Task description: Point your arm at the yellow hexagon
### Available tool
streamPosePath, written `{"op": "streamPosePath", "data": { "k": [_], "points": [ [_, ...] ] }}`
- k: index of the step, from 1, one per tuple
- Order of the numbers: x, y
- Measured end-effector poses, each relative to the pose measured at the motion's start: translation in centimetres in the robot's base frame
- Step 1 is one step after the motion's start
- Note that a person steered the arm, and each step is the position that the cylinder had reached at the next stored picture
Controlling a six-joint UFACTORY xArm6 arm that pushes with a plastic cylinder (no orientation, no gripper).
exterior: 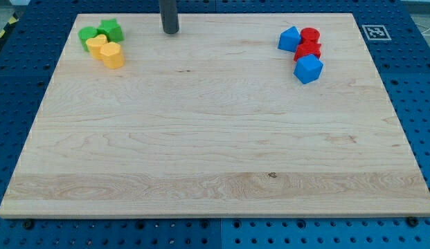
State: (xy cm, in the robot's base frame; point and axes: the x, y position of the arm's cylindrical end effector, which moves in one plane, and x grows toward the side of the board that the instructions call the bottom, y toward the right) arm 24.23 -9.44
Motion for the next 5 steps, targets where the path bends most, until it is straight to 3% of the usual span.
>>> {"op": "streamPosePath", "data": {
  "k": [5],
  "points": [
    [-0.14, 0.00]
  ]
}}
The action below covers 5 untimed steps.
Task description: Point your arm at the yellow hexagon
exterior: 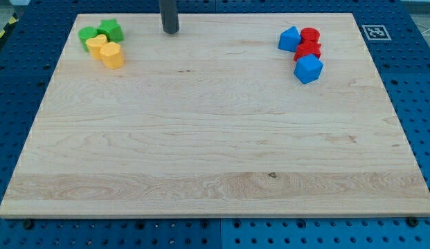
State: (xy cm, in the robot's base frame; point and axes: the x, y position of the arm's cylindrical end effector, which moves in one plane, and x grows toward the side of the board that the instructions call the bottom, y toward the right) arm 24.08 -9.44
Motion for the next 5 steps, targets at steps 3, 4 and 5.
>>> {"op": "streamPosePath", "data": {
  "k": [3, 4, 5],
  "points": [
    [5.4, 0.0],
    [5.4, 0.0],
    [7.3, -0.2]
  ]
}}
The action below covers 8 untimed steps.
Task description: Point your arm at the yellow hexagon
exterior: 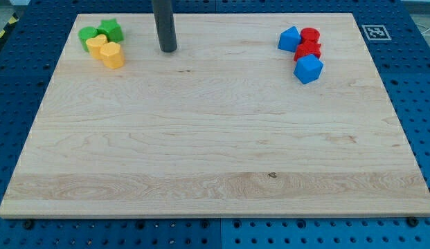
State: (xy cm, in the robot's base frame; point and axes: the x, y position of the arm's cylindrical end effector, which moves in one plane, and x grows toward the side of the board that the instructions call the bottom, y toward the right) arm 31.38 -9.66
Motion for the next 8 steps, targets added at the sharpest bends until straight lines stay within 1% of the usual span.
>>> {"op": "streamPosePath", "data": {
  "k": [1, 2, 3, 4, 5, 8],
  "points": [
    [9.2, -3.0],
    [11.6, -4.5],
    [11.6, -5.7],
    [10.1, -9.2],
    [10.1, -10.6],
    [4.9, -12.8]
  ]
}}
